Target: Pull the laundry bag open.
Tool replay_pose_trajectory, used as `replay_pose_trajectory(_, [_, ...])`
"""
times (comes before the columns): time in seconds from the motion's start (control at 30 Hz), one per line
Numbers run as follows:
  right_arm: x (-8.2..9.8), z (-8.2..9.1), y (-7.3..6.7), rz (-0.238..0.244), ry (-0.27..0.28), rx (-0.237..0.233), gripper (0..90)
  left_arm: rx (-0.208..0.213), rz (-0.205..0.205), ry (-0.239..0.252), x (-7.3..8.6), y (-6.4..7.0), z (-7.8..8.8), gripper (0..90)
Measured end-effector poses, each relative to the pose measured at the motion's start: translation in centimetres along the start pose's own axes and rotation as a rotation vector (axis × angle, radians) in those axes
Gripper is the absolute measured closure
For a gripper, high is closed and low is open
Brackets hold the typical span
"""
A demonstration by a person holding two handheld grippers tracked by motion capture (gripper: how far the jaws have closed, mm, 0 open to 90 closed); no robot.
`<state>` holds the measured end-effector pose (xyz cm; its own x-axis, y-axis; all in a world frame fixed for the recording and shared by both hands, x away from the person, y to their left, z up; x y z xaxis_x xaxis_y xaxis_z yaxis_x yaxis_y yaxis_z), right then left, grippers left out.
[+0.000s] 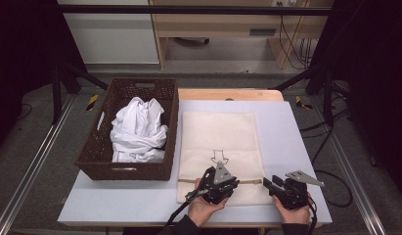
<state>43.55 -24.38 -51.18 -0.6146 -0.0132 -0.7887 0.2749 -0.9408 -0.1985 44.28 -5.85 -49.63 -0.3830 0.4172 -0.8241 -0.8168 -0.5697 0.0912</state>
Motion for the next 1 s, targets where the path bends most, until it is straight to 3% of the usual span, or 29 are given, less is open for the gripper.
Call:
replay_pose_trajectory(0.43, [0.8,-0.8,0.4,-0.006,-0.058,-0.002,60.1,0.016,-0.019,-0.069,1.4,0.9,-3.0,88.3])
replay_pose_trajectory(0.63, [0.9,-0.9,0.3,-0.025,-0.068,-0.024,69.1,0.021,-0.013,-0.087,1.5,0.8,-3.2,87.7])
replay_pose_trajectory(0.9, [0.8,-0.6,0.3,-0.063,-0.082,-0.018,81.6,0.001,-0.027,-0.087,1.5,1.0,-3.3,88.9])
replay_pose_trajectory(1.0, [0.5,-0.4,0.2,-0.041,-0.065,-0.013,82.5,-0.005,-0.033,-0.085,1.5,1.0,-3.3,89.1])
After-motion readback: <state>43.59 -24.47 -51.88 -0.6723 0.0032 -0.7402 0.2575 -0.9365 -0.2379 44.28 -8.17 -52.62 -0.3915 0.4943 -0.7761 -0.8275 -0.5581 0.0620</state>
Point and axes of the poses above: each handheld gripper's, and its own axes: z roughly backward along the jaws, x roughly out of its underside, y roughly to its right, the point moved 6 cm from there along -z, roughly forward along the jaws
